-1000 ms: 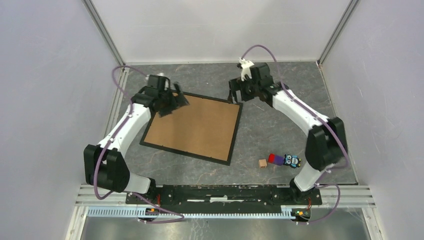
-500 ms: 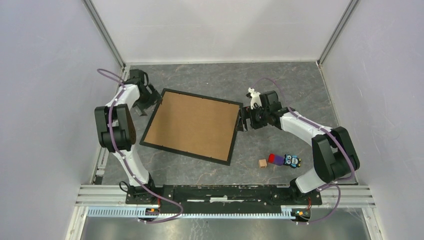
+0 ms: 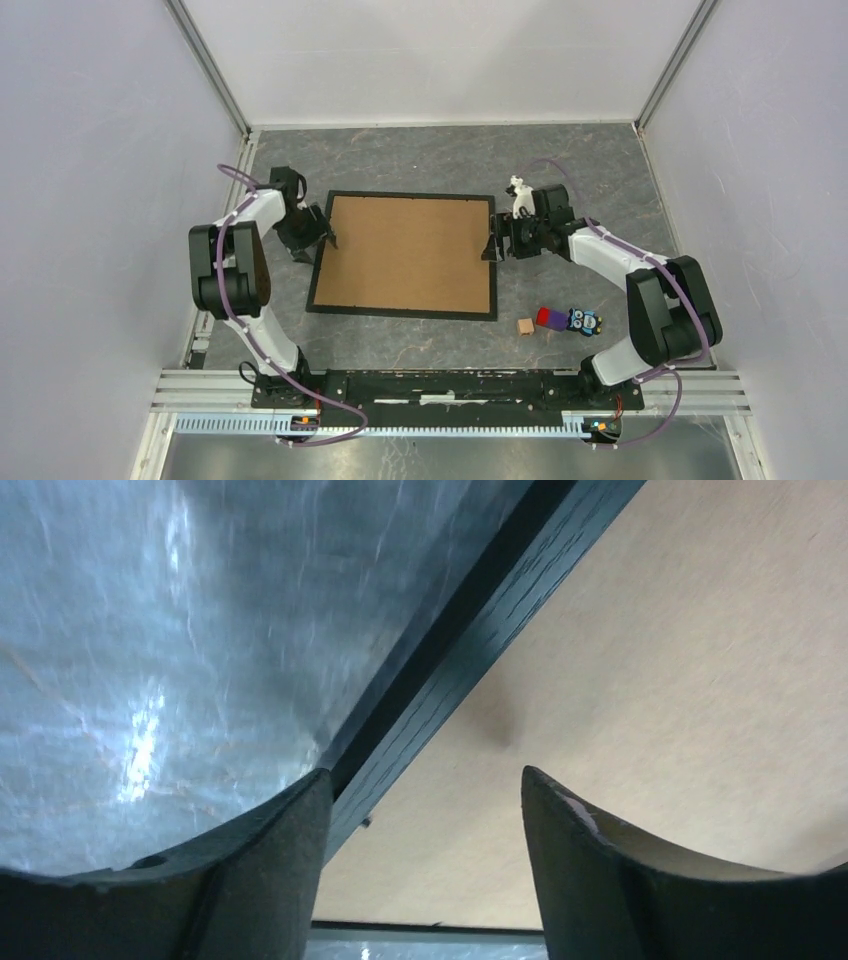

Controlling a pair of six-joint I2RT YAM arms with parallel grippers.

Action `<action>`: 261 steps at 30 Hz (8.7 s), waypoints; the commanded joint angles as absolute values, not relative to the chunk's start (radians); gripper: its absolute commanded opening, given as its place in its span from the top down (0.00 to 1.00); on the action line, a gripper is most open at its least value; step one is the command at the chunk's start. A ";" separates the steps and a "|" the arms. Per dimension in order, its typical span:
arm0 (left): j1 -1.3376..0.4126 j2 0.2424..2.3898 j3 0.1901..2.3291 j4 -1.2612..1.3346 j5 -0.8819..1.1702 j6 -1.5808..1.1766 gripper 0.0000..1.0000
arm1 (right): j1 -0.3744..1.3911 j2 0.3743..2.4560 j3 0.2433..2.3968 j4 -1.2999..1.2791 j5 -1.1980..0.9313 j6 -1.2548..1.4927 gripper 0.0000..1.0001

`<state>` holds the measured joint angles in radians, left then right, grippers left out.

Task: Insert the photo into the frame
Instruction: Adjust the photo frame at the center of the board, then install the photo frame at the center of the board.

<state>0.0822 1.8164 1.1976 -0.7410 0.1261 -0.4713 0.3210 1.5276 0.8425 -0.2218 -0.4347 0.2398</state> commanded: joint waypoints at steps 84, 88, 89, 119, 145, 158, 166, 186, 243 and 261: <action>0.076 1.703 1.058 -0.678 0.287 -0.431 0.67 | 0.237 2.032 1.278 -0.376 -0.273 0.322 0.65; 0.074 1.704 1.058 -0.676 0.293 -0.431 0.67 | 0.257 2.031 1.258 -0.376 -0.253 0.322 0.65; 0.074 1.704 1.058 -0.677 0.295 -0.431 0.67 | 0.262 2.030 1.253 -0.377 -0.245 0.322 0.64; 0.062 1.697 1.057 -0.674 0.301 -0.426 0.68 | 0.486 2.193 1.500 -0.634 0.130 0.102 0.62; 0.063 1.667 1.092 -0.705 0.166 -0.413 0.37 | 0.214 1.699 0.991 -0.305 -0.364 0.285 0.60; 0.019 1.742 1.104 -0.732 0.184 -0.399 0.49 | 0.169 1.759 1.021 -0.279 -0.427 0.305 0.63; 0.014 1.746 1.104 -0.732 0.188 -0.400 0.51 | 0.168 1.802 1.044 -0.286 -0.383 0.302 0.66; 0.014 1.743 1.101 -0.725 0.203 -0.405 0.55 | 0.129 1.776 1.078 -0.290 -0.391 0.303 0.66; 0.013 1.739 1.103 -0.720 0.227 -0.403 0.61 | 0.297 2.026 1.163 -0.545 0.102 0.189 0.68; 0.013 1.720 1.092 -0.714 0.229 -0.407 0.61 | 0.243 1.527 1.071 -0.489 -0.273 0.201 0.48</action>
